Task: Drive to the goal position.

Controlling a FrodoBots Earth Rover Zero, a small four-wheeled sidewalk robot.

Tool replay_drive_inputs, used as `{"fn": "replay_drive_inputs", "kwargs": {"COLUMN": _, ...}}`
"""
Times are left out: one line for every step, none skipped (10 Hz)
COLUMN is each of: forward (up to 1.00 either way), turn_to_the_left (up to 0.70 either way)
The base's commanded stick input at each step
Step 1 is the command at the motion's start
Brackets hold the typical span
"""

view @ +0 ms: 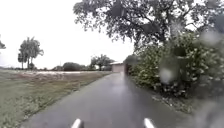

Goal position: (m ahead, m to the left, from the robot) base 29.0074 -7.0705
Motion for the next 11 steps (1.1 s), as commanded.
{"fn": "replay_drive_inputs", "kwargs": {"forward": 0.85, "turn_to_the_left": 0.00}}
{"fn": "replay_drive_inputs", "kwargs": {"forward": 0.85, "turn_to_the_left": 0.00}}
{"fn": "replay_drive_inputs", "kwargs": {"forward": 0.85, "turn_to_the_left": 0.00}}
{"fn": "replay_drive_inputs", "kwargs": {"forward": 0.85, "turn_to_the_left": 0.00}}
{"fn": "replay_drive_inputs", "kwargs": {"forward": 0.85, "turn_to_the_left": 0.00}}
{"fn": "replay_drive_inputs", "kwargs": {"forward": 0.85, "turn_to_the_left": 0.00}}
{"fn": "replay_drive_inputs", "kwargs": {"forward": 0.85, "turn_to_the_left": 0.00}}
{"fn": "replay_drive_inputs", "kwargs": {"forward": 0.85, "turn_to_the_left": 0.00}}
{"fn": "replay_drive_inputs", "kwargs": {"forward": 0.85, "turn_to_the_left": 0.00}}
{"fn": "replay_drive_inputs", "kwargs": {"forward": 0.85, "turn_to_the_left": 0.00}}
{"fn": "replay_drive_inputs", "kwargs": {"forward": 0.85, "turn_to_the_left": 0.00}}
